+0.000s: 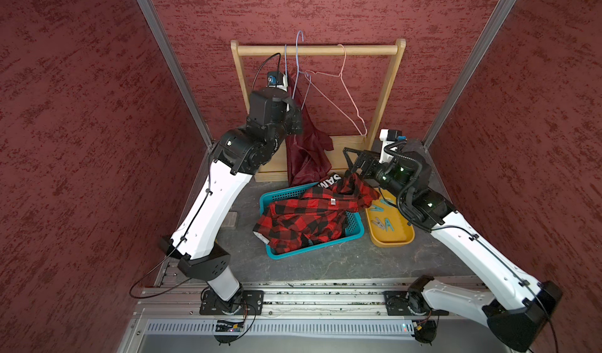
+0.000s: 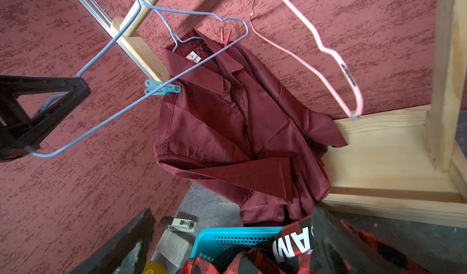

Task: Remove the clothespins securing long-sleeve shirts to the hanger
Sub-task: Place the hanger on the clothesline.

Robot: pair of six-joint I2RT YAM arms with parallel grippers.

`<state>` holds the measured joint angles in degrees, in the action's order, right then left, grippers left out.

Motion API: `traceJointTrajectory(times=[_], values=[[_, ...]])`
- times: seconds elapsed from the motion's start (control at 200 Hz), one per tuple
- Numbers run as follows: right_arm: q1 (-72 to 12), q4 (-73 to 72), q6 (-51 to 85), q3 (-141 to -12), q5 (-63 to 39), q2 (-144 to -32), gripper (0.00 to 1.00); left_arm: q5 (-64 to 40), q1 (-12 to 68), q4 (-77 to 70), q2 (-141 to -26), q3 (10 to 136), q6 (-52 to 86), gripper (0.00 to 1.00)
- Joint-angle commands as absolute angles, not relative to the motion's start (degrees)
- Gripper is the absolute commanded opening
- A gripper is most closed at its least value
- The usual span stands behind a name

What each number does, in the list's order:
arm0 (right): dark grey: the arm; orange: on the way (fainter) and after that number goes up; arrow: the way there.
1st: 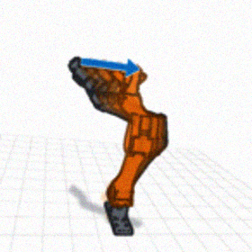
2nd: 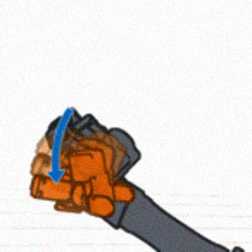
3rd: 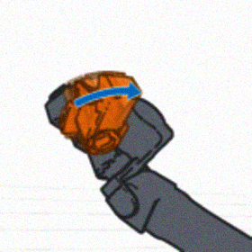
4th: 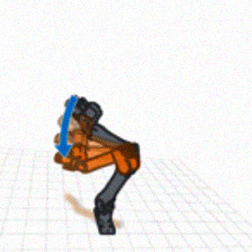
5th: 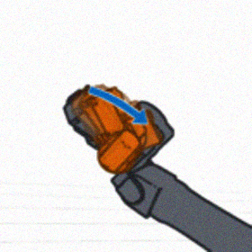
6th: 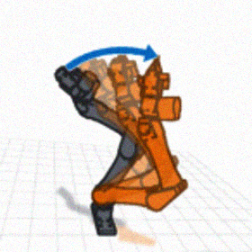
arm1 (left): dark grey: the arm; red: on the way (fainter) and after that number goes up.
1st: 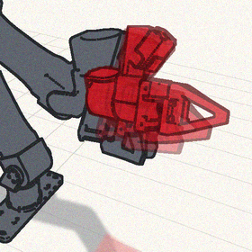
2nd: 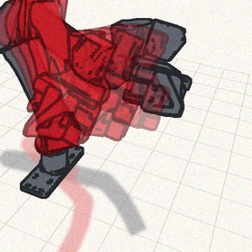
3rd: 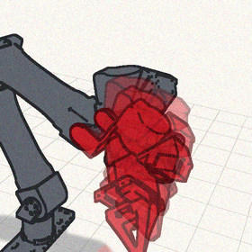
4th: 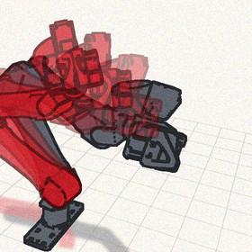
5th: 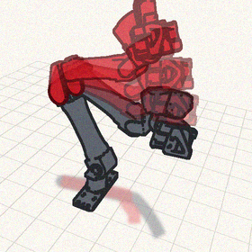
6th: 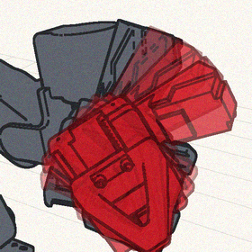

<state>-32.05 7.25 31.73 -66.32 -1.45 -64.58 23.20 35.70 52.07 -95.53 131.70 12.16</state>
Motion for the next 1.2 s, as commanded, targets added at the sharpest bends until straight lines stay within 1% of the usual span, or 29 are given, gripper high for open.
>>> traceJointTrajectory(times=[0.0,0.25,0.521,0.646,0.847,0.897,1.007,1.047,1.132,1.192], values=[[-31.8,7.4,32.8,-66.0,-3.3,-63.1,0.99,26.1,35.9,48.7,-96.6,133.3,11.0,0.0],[-31.8,8.2,33.0,-64.7,-3.9,-62.2,0.99,25.1,33.3,50.9,-102.3,138.9,10.9,0.0],[-31.8,9.1,32.9,-64.3,-3.3,-61.5,0.99,22.2,31.6,52.1,-105.1,139.5,12.3,0.0],[-31.8,9.1,33.1,-63.7,-2.9,-61.4,0.99,20.9,31.9,53.0,-104.6,137.5,13.3,0.0],[-31.8,9.1,33.8,-62.8,-3.3,-61.9,0.99,19.7,32.4,50.5,-99.9,129.7,14.5,0.0],[-31.8,8.6,34.1,-62.4,-3.3,-61.8,0.99,19.6,32.4,50.4,-99.7,129.6,14.5,0.05],[-31.8,8.3,34.5,-62.1,-3.6,-61.9,0.99,19.6,32.3,50.6,-99.8,130.6,14.6,0.22],[-31.8,8.1,34.5,-61.9,-3.8,-61.9,0.99,19.6,32.3,51.0,-100.1,131.1,14.6,0.3],[-31.8,7.8,34.6,-61.9,-3.9,-61.9,0.99,19.7,32.3,51.6,-100.3,131.5,14.9,0.54],[-31.8,7.7,34.5,-61.9,-3.9,-61.8,0.99,19.7,32.3,51.9,-100.0,131.3,15.4,0.67]])
